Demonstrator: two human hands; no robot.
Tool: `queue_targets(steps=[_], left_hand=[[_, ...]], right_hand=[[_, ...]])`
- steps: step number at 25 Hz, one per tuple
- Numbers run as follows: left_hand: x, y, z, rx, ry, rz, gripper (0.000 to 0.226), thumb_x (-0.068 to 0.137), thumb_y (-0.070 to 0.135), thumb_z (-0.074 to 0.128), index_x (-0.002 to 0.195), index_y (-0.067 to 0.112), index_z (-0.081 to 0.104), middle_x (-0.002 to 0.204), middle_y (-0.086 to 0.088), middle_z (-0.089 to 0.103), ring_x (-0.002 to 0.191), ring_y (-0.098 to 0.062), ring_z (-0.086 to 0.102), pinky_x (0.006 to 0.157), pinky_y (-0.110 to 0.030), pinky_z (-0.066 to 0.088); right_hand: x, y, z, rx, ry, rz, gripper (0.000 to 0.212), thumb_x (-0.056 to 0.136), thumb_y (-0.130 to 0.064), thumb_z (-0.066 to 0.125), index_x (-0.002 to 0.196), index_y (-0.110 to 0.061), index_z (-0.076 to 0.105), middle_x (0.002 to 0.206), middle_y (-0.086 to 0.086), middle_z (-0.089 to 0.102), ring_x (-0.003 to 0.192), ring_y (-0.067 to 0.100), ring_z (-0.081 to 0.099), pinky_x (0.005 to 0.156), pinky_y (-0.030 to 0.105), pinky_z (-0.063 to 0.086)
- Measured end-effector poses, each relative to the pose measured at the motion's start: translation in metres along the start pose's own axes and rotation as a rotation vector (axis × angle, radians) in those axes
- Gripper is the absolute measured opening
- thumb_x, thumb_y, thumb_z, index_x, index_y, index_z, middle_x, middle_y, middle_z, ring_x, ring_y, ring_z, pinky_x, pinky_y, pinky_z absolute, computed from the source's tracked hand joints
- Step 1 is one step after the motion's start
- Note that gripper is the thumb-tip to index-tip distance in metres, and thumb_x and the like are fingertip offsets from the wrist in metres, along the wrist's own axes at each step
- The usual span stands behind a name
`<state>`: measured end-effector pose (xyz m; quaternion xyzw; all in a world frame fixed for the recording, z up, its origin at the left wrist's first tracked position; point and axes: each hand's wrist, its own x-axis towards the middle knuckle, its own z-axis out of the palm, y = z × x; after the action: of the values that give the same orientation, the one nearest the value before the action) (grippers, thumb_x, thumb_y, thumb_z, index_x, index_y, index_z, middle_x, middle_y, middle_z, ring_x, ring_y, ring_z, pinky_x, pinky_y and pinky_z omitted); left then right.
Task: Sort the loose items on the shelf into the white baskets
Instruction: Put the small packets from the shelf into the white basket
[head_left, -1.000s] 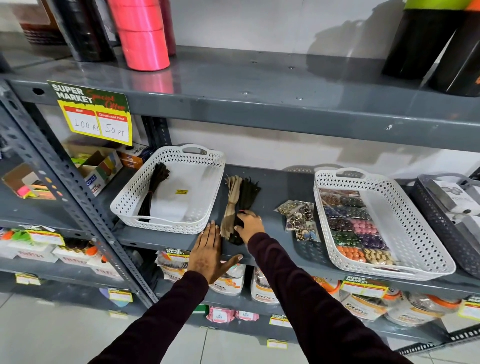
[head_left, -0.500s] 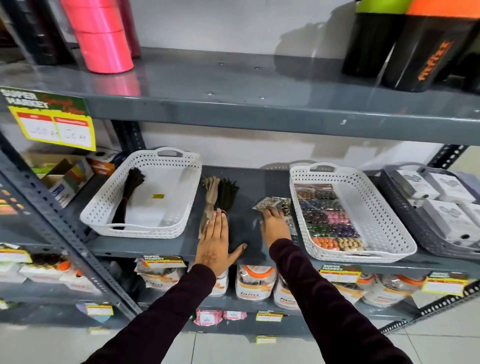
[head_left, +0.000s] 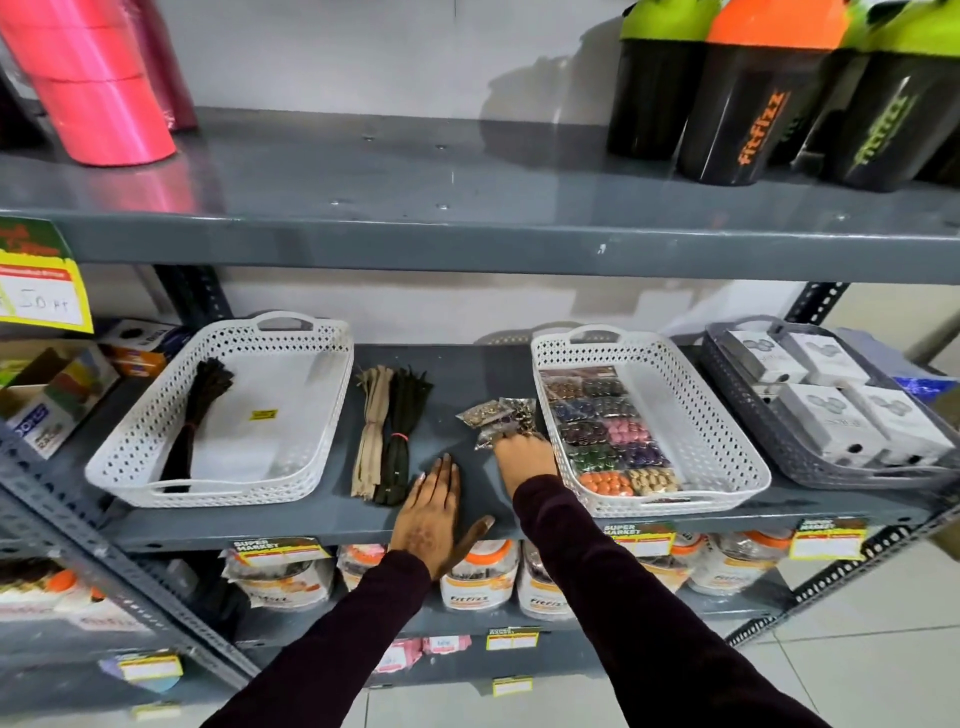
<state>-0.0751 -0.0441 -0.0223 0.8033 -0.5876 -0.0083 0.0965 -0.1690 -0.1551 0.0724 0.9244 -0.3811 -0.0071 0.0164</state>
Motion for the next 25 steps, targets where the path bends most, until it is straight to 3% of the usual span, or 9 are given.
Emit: queue_targets(steps=[2,4,5,8,10,13,18,23,25], left_hand=[[0.000,0.000,0.000,-0.012,0.016,-0.006,0.102,0.080,0.076,-0.007,0.143,-0.002,0.013,0.152,-0.020,0.016,0.140,-0.030,0.017,0.114,-0.041,0.009],[0.000,0.000,0.002,0.010,-0.014,0.011,0.104,0.075,0.075,-0.017,0.143,-0.001,0.003,0.152,-0.017,0.004,0.141,-0.027,0.008,0.115,-0.039,0.005],[0.000,-0.001,0.002,0.007,-0.027,0.018,0.104,0.073,0.074,-0.020,0.142,-0.001,0.000,0.151,-0.016,0.000,0.141,-0.026,0.006,0.115,-0.039,0.006],[0.000,0.001,-0.001,-0.033,-0.018,-0.001,0.099,0.084,0.072,-0.003,0.140,-0.005,0.022,0.148,-0.023,0.026,0.137,-0.033,0.026,0.113,-0.045,0.022],[0.000,0.001,0.000,-0.030,-0.053,-0.016,0.095,0.087,0.071,0.005,0.138,-0.006,0.029,0.144,-0.025,0.035,0.134,-0.034,0.032,0.110,-0.047,0.029],[0.005,-0.002,-0.003,-0.018,-0.043,-0.010,0.103,0.081,0.077,0.003,0.139,-0.005,0.026,0.147,-0.023,0.030,0.137,-0.032,0.026,0.112,-0.045,0.024],[0.008,-0.009,-0.005,0.012,-0.021,-0.028,0.106,0.079,0.078,-0.003,0.141,-0.005,0.020,0.149,-0.023,0.024,0.139,-0.031,0.019,0.114,-0.043,0.020],[0.008,-0.010,-0.002,0.010,-0.037,-0.038,0.102,0.082,0.075,0.000,0.141,-0.006,0.019,0.149,-0.024,0.024,0.139,-0.032,0.019,0.112,-0.045,0.024],[0.009,-0.010,-0.002,0.009,-0.043,-0.037,0.103,0.082,0.076,0.000,0.142,-0.005,0.018,0.150,-0.023,0.023,0.139,-0.032,0.018,0.113,-0.045,0.023]], right_hand=[[-0.013,-0.002,-0.018,0.041,0.110,0.035,0.022,0.092,-0.003,0.051,0.109,-0.005,0.065,0.097,0.017,0.076,0.092,0.034,0.073,0.078,0.038,0.058],[-0.031,0.005,-0.038,0.099,0.313,0.112,0.008,0.079,-0.012,0.071,0.086,-0.008,0.071,0.064,0.014,0.075,0.057,0.030,0.074,0.053,0.030,0.058],[-0.038,0.014,-0.043,0.151,0.374,0.166,0.009,0.079,-0.018,0.072,0.081,-0.009,0.070,0.058,0.013,0.073,0.051,0.029,0.071,0.051,0.029,0.057],[-0.049,0.054,-0.054,0.219,0.189,0.385,0.021,0.091,-0.022,0.056,0.091,-0.005,0.068,0.085,0.015,0.074,0.072,0.027,0.069,0.066,0.031,0.053],[-0.047,0.079,-0.045,0.165,0.050,0.492,0.023,0.089,-0.018,0.058,0.103,-0.002,0.065,0.107,0.017,0.071,0.097,0.031,0.068,0.081,0.037,0.055],[-0.035,0.093,-0.029,0.189,-0.183,0.462,0.038,0.088,-0.028,0.062,0.116,-0.003,0.059,0.123,0.016,0.064,0.114,0.031,0.061,0.097,0.039,0.050],[-0.021,0.115,-0.019,0.164,-0.338,0.402,0.036,0.088,-0.020,0.064,0.120,-0.005,0.061,0.130,0.012,0.061,0.120,0.027,0.057,0.103,0.033,0.046],[-0.014,0.117,-0.006,0.186,-0.345,0.451,0.067,0.084,-0.030,0.068,0.138,-0.001,0.040,0.141,0.018,0.050,0.130,0.029,0.049,0.107,0.035,0.043],[-0.008,0.107,-0.014,0.184,-0.206,0.429,0.049,0.086,-0.024,0.066,0.126,0.000,0.049,0.127,0.022,0.058,0.125,0.032,0.054,0.104,0.039,0.047]])
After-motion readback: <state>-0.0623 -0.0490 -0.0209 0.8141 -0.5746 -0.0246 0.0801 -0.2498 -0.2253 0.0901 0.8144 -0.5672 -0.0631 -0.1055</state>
